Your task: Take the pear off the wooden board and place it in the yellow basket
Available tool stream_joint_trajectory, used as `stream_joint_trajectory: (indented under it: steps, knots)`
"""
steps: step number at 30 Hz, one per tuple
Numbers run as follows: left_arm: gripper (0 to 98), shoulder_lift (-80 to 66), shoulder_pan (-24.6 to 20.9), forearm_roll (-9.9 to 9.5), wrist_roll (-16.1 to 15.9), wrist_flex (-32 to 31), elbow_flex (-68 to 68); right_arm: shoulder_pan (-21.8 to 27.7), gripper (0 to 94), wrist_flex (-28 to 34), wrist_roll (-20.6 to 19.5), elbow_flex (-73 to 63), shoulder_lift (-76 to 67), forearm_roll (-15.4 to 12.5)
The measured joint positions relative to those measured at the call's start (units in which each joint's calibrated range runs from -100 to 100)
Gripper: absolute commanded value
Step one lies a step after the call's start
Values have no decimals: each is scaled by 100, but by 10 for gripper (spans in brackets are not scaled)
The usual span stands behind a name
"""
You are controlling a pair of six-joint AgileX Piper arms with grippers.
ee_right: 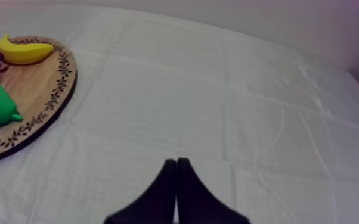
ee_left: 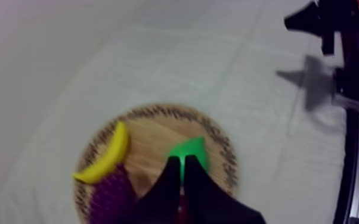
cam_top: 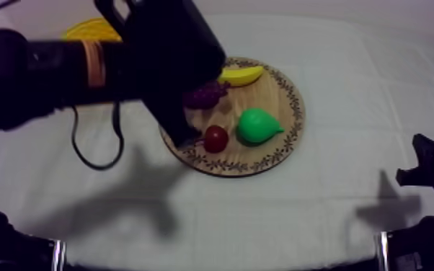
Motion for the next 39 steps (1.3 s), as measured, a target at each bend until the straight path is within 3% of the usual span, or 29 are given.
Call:
stream_joint_trajectory:
  steps: [6,8,10,13,16,19,23,26,31,33,39]
  knots:
    - [33,111,42,-30,199,-35,312,0,3,0,0,0,0,0]
    - [111,111,34,-45,231,-35,368,0,3,0,0,0,0,0]
    - [367,111,28,-79,285,3,412,0,3,9,0,0,0,0]
    - [702,97,23,-314,479,42,478,0,3,9,0,0,0,0]
    - [873,76,33,-640,770,48,548,0,3,9,0,0,0,0]
    - [933,48,33,-889,1039,-9,613,0,3,1,0,0,0,0]
    - [949,42,25,-1031,1255,-155,728,0,3,1,0,0,0,0]
    - [907,73,16,-1068,1343,-226,771,0,3,1,0,0,0,0]
    - [922,253,-66,-1049,1461,-268,710,0,3,1,0,0,0,0]
    - [926,390,-108,-939,1440,-204,587,0,3,1,0,0,0,0]
    - [923,1045,-110,-84,946,551,-229,0,3,1,0,0,0,0]
